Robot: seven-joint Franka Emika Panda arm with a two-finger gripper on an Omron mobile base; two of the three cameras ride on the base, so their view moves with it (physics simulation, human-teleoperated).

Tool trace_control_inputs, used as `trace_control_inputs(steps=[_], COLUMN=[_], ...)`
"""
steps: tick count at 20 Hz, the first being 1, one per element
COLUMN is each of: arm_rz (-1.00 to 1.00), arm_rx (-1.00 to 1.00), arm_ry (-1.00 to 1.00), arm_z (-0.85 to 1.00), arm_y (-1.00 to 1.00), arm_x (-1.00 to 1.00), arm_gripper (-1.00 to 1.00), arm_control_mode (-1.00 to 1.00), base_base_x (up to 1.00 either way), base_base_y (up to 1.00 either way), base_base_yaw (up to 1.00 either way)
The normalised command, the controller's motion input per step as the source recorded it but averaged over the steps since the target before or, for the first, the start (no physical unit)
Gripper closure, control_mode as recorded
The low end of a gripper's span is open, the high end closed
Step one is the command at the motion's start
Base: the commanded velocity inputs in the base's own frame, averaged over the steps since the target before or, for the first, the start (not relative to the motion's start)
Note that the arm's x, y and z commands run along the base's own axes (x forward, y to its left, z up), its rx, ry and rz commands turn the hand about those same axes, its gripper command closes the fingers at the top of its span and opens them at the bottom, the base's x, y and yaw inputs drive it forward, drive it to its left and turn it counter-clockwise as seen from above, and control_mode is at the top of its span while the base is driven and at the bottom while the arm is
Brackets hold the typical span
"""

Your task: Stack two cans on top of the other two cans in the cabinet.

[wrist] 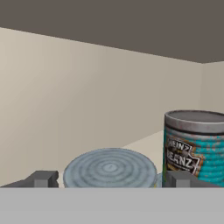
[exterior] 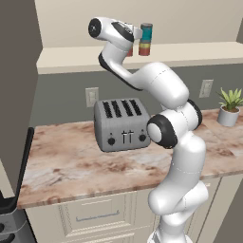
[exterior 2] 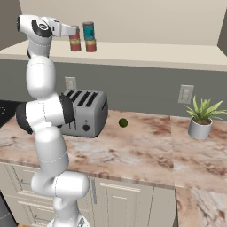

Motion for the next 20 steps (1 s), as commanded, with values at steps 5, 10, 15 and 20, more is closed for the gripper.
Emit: trace_control_inputs(steps=[5,10,15,20], arm_rz=[0.00,0.00,0.00,0.01], arm_rx=[0.00,0.00,0.00,0.00], arm_ry=[0.00,0.02,0.03,0.02], arm_z=[0.00,0.00,0.00,0.00], arm_y=[0.00,0.00,0.00,0.04], arm_x=[0.00,0.00,-0.06,-0.34], arm_gripper=[-1.00,-1.00,-1.00,-1.00], arm_control_mode=[-1.00,-1.00,-1.00,-1.00], base_base_x=[0.00,0.00,0.00,0.00], base_base_y=[0.00,0.00,0.00,0.00], base_base_yaw=[0.00,0.00,0.00,0.00])
